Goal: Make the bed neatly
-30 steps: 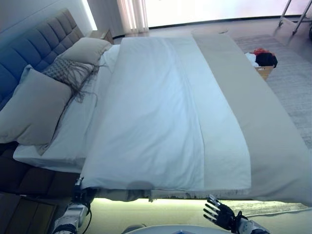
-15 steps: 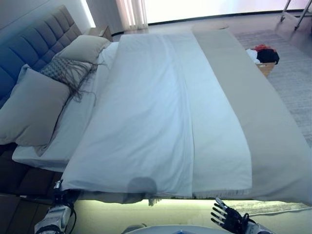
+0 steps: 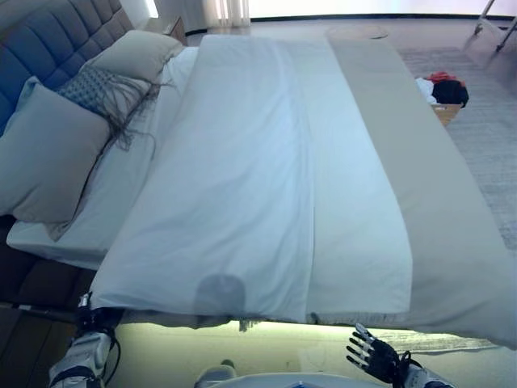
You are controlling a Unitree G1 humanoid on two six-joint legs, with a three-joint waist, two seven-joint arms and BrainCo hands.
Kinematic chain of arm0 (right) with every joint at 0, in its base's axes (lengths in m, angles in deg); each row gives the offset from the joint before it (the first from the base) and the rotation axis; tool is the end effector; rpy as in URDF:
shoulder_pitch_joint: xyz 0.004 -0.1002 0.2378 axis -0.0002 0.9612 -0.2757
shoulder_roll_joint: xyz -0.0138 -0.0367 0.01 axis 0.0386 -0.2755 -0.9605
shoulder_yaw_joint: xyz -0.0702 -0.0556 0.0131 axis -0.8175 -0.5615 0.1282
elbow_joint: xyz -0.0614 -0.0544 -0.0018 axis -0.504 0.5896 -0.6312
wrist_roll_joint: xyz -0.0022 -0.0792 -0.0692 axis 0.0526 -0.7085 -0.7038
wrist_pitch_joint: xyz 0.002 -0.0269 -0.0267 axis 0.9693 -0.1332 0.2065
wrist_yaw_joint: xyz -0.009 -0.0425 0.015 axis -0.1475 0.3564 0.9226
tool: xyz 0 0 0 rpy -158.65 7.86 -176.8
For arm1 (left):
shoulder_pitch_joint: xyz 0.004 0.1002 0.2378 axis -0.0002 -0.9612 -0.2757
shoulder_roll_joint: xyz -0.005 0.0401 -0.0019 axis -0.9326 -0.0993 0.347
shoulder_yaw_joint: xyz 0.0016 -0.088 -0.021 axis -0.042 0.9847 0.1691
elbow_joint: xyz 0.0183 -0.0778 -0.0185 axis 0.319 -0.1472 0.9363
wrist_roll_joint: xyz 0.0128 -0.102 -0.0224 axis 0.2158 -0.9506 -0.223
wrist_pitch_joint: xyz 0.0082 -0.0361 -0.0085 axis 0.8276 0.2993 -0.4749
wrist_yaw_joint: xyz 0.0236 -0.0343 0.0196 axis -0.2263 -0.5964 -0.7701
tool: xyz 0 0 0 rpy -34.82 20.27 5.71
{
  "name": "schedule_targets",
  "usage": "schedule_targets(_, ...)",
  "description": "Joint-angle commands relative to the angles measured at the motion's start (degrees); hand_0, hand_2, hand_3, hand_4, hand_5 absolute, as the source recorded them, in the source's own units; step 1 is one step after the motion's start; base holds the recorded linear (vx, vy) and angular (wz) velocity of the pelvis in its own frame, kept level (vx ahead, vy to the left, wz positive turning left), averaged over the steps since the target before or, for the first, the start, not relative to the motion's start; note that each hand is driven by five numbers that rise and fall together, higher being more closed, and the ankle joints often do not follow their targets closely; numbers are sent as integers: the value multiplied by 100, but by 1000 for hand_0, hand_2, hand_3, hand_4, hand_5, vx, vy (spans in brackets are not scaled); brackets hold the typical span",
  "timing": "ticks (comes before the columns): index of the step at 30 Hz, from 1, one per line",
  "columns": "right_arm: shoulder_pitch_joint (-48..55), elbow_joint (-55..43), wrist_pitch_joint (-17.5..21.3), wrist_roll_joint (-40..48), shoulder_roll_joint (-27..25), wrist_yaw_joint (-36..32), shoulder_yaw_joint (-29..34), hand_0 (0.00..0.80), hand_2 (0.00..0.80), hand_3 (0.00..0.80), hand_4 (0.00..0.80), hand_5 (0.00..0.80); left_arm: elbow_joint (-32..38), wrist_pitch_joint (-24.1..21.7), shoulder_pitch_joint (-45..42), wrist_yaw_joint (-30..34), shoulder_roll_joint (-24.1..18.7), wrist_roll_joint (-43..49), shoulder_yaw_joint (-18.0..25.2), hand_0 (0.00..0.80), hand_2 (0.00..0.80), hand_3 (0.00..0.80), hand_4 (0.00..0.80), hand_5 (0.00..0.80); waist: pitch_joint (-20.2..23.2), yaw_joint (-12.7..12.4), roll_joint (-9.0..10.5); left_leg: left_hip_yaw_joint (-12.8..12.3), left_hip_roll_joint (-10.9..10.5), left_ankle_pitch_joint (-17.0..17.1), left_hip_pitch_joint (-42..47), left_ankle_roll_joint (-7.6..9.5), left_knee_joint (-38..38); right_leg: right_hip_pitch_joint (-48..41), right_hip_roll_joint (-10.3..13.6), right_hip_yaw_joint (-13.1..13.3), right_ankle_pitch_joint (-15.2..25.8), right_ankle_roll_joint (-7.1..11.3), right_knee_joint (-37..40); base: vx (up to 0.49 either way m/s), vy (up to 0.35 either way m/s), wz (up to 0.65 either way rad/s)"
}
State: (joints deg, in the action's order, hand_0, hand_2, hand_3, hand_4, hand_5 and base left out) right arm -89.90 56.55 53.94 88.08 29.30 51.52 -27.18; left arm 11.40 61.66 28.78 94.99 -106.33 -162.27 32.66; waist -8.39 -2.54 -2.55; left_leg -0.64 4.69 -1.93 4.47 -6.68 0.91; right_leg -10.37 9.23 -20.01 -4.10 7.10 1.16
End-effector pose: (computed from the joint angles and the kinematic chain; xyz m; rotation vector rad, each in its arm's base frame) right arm 0.0754 -0.2714 -0.0918 0.6286 1.1079 -0.2020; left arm 0.1213 0.3177 -0.0520 -1.4736 0.1854 0.7012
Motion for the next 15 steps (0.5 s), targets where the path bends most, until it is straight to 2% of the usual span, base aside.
schedule_targets(1,-85,-238,185,223,35,-81,-2,0,0,0,0,0,437,-809,-532,129,-418,-816,167,800,800,800,800,800,-231,-614,121,77,-45,-41,-779,139,909,678,559,-83,-27,-45,-1072,-247,6,29)
schedule_targets(6,-456,-437,325,482,-78,-15,-128,0,0,0,0,0,663,-995,-17,70,-229,-1333,-385,800,800,800,800,800,-836,-600,226,109,28,-88,-1494,114,1536,1385,574,28,-143,-162,-1751,-306,13,25)
schedule_targets(8,-711,-552,266,620,-174,86,-219,0,0,0,0,0,702,-1083,221,80,-202,-1530,-639,800,800,800,800,800,-1118,-595,298,116,96,-199,-1924,105,2009,1841,606,127,-289,-247,-2333,-251,47,16)
schedule_targets(15,-1320,-861,103,843,-461,147,-352,0,0,0,0,0,719,-1414,826,-5,-160,-1753,-1138,800,800,800,800,800,-1510,-512,470,173,92,-444,-2938,245,2949,3136,808,365,-485,-346,-3635,-195,89,8)
